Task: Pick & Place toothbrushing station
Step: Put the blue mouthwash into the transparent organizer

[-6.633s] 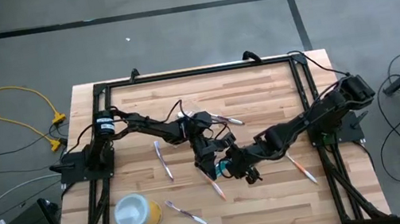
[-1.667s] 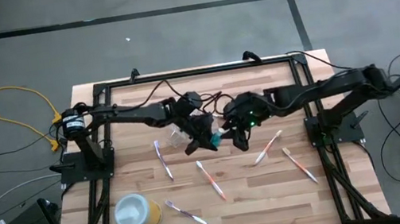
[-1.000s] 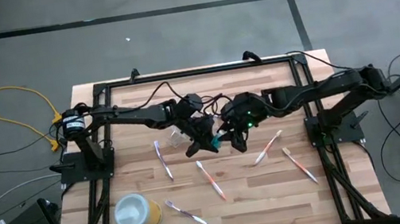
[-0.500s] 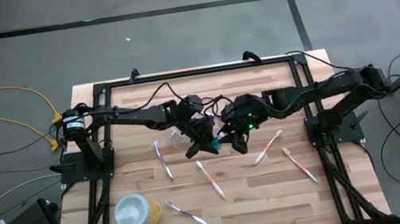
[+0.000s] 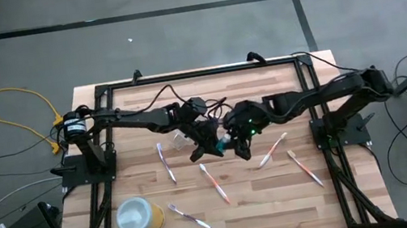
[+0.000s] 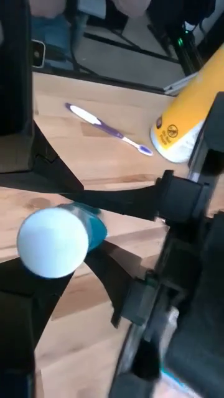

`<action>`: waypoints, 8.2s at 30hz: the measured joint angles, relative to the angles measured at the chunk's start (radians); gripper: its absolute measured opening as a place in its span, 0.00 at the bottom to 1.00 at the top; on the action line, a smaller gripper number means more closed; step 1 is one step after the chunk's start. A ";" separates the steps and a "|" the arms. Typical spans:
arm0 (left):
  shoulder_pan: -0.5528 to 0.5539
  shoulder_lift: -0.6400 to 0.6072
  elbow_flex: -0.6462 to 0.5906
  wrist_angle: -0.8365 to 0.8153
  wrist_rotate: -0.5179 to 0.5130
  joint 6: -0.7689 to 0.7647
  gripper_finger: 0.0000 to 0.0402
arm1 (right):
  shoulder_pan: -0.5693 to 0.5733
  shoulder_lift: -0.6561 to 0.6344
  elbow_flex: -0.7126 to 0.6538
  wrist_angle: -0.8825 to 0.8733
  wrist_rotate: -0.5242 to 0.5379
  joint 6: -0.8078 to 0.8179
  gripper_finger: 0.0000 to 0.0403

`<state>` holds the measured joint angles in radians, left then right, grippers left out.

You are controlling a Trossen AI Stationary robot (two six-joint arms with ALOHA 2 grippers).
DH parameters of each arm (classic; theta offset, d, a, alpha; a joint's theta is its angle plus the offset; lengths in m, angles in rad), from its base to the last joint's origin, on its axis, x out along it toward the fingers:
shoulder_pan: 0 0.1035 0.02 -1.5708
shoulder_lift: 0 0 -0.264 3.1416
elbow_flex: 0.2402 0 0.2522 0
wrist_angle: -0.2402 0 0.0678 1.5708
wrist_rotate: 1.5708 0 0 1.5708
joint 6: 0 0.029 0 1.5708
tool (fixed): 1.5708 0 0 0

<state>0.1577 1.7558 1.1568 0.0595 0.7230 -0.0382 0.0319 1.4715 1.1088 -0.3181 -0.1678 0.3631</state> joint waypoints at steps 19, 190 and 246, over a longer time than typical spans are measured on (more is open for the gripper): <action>0.001 -0.005 0.002 -0.026 0.003 0.009 0.19 | -0.014 0.030 -0.002 0.063 -0.021 -0.054 0.34; -0.166 -0.501 -0.128 -0.541 -0.237 0.165 0.27 | -0.120 0.086 0.107 0.112 0.039 -0.271 0.21; -0.374 -0.705 -0.326 -0.399 -0.309 0.056 0.22 | -0.274 0.425 0.400 0.049 -0.034 -0.438 0.21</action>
<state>-0.2165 1.0508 0.8310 -0.3396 0.4142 0.0181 -0.2423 1.8966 1.5083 -0.2691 -0.2015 -0.0750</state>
